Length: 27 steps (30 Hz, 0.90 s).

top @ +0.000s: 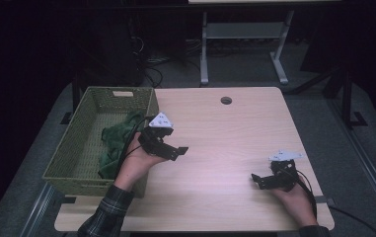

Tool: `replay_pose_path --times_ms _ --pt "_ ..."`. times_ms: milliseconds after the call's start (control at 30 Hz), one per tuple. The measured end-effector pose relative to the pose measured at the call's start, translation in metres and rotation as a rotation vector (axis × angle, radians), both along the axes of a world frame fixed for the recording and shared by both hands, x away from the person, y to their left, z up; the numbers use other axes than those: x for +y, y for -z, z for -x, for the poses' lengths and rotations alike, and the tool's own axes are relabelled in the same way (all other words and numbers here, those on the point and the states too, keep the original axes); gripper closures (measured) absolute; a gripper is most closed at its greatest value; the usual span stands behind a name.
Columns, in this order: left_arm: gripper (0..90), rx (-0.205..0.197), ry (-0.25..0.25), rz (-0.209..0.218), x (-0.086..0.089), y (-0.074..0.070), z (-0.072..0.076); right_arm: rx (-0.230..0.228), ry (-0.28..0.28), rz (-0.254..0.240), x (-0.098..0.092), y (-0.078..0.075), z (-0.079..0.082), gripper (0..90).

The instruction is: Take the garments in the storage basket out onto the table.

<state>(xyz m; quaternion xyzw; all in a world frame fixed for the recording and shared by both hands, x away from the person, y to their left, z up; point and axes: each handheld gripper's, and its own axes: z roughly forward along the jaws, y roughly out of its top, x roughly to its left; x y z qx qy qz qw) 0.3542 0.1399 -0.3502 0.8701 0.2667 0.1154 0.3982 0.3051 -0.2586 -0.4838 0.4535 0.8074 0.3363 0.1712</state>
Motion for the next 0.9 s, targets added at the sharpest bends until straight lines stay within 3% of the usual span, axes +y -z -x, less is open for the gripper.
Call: replay_pose_path --times_ms 267,600,900 --pt "14.0 0.008 0.006 -0.003 0.004 -0.006 -0.011 0.000 -0.001 0.000 0.000 0.000 0.000 0.0" --pt "14.0 0.018 -0.014 0.028 0.027 -0.008 -0.021 0.000 0.002 -0.002 0.000 0.000 0.000 0.0" --pt "14.4 0.023 -0.047 0.025 0.055 -0.009 -0.026 0.002 0.006 -0.002 0.000 0.000 0.000 0.0"
